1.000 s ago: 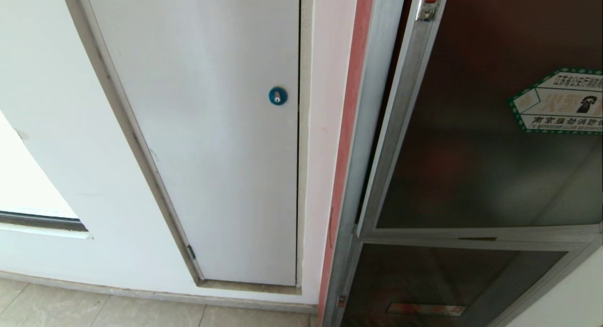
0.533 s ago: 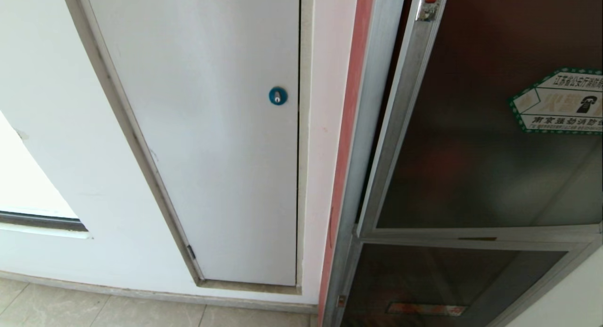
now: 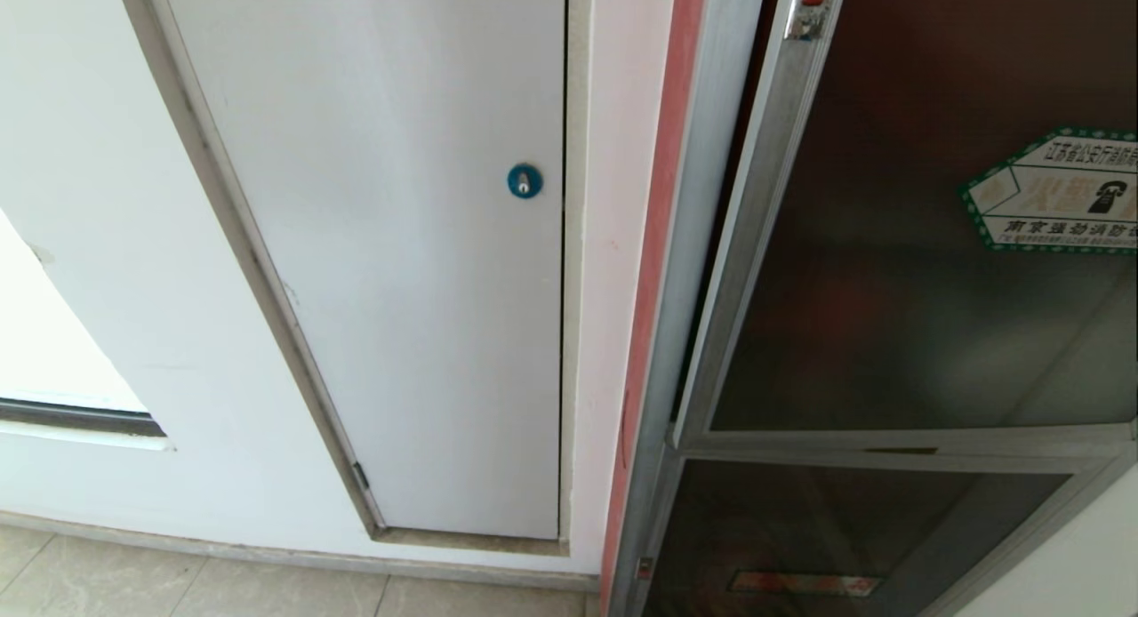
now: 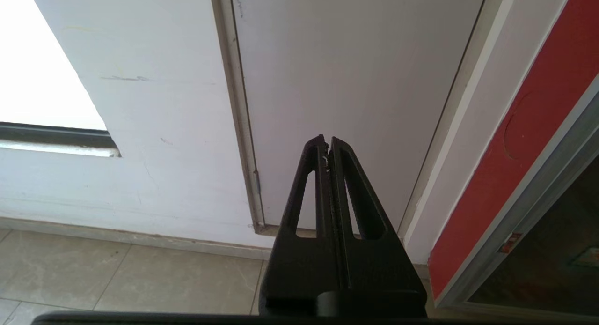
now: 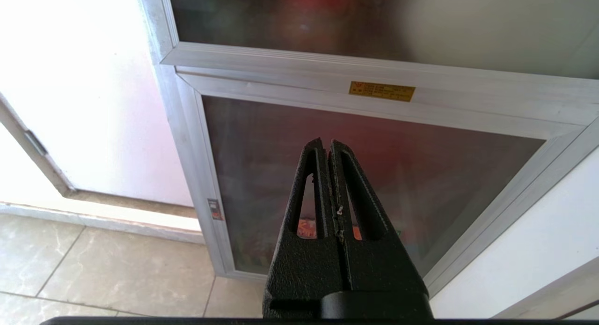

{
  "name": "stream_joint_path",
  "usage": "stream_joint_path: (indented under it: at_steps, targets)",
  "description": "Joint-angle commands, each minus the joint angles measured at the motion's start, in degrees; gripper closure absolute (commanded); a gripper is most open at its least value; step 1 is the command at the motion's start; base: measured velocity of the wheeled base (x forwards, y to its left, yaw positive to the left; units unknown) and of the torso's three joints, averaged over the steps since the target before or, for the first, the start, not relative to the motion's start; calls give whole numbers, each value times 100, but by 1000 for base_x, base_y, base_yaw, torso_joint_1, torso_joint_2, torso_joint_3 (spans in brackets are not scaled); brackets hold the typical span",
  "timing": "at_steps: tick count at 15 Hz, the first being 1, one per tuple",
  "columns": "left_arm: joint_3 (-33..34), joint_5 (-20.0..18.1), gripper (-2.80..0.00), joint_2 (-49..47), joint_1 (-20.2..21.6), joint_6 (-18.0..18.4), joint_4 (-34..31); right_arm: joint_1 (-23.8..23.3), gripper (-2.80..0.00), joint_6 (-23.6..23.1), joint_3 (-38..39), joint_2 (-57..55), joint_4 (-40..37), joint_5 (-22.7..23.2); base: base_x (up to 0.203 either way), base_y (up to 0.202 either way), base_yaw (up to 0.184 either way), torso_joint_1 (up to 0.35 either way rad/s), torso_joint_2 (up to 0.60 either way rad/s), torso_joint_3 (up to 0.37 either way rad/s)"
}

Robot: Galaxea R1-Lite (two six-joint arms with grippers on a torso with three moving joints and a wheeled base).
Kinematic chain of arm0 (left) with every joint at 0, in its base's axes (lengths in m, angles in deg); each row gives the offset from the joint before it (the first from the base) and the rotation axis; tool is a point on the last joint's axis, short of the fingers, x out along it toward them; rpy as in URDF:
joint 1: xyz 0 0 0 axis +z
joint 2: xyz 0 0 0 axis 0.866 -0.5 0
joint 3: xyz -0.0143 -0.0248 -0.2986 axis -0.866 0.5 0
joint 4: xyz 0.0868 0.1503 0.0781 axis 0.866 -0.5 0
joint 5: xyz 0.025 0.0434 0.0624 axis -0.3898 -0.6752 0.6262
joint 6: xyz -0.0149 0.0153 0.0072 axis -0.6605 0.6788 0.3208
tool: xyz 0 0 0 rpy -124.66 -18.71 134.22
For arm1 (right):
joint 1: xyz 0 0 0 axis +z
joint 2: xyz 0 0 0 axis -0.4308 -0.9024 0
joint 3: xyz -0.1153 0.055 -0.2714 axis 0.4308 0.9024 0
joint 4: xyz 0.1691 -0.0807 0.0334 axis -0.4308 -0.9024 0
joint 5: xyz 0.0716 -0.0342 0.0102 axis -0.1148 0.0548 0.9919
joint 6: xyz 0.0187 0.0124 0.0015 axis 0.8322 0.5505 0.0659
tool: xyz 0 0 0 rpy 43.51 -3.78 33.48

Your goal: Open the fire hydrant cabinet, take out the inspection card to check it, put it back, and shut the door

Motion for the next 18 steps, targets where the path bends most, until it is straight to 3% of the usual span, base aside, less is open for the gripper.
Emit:
stream_joint_path:
  at_steps: [1, 18]
  targets:
    - [114, 2, 0, -7, 2, 0, 4, 3, 0, -12, 0, -14, 5, 2, 0, 0, 0, 0, 0, 0]
    - [114, 2, 0, 1, 2, -8, 4, 3, 0, 32, 0, -14, 5, 28, 0, 0, 0, 0, 0, 0]
